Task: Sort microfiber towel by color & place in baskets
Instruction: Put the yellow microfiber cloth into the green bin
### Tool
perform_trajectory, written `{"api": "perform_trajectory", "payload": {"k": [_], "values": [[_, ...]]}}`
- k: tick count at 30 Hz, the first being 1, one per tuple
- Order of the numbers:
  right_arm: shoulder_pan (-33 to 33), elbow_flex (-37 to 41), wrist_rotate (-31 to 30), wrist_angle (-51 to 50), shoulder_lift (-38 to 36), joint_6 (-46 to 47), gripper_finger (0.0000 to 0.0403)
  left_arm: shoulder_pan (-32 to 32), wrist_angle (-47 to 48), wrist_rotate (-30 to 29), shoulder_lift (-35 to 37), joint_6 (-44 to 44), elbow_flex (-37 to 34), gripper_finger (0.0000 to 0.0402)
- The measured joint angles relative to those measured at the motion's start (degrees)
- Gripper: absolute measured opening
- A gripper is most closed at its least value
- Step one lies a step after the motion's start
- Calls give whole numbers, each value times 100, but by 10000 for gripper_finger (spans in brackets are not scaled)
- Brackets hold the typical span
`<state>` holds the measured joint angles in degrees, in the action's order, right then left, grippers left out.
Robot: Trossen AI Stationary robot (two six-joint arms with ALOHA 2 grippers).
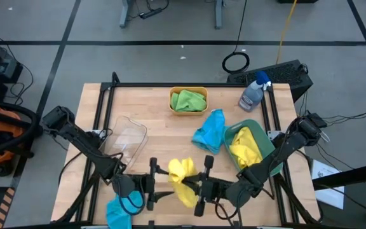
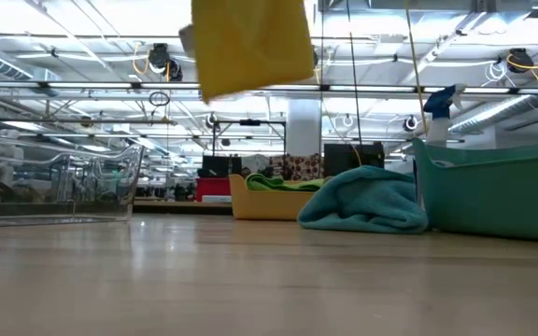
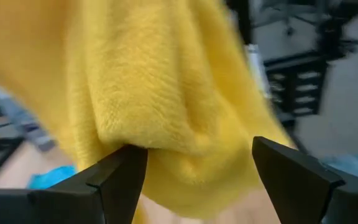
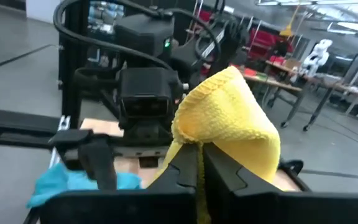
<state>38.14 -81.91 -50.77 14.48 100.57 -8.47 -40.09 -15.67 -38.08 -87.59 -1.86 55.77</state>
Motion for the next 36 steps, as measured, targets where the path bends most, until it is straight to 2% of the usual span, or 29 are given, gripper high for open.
{"api": "perform_trajectory", "payload": {"k": [3, 6, 8, 12, 13, 22, 25, 30, 36], "values": [[1, 0, 18, 80, 0, -63, 0, 70, -32, -390, 0, -225, 0, 289], [3, 2, 200, 86, 2, -50, 4, 69, -43, -421, 0, -588, 0, 244], [5, 1, 290, 77, 1, -34, 6, 28, -60, -414, 0, -776, 0, 186], [3, 0, 289, -71, 2, -2, 7, -157, -190, -331, 34, -1195, 0, 41], [3, 1, 289, -124, 2, 33, 7, -217, -245, -279, 66, -1277, 0, 22], [5, 0, 292, -770, 79, 561, 8, -785, -293, -485, 487, -1513, 0, 6], [5, 0, 307, -781, 214, 589, 8, -910, -270, -536, 586, -1553, 0, 4], [-30, 0, 321, -737, 481, 593, 8, -997, -167, -944, 586, -1700, 0, 3], [-111, 0, 319, -457, 692, 608, 9, -995, -107, -1063, 586, -1701, 0, 2]]}}
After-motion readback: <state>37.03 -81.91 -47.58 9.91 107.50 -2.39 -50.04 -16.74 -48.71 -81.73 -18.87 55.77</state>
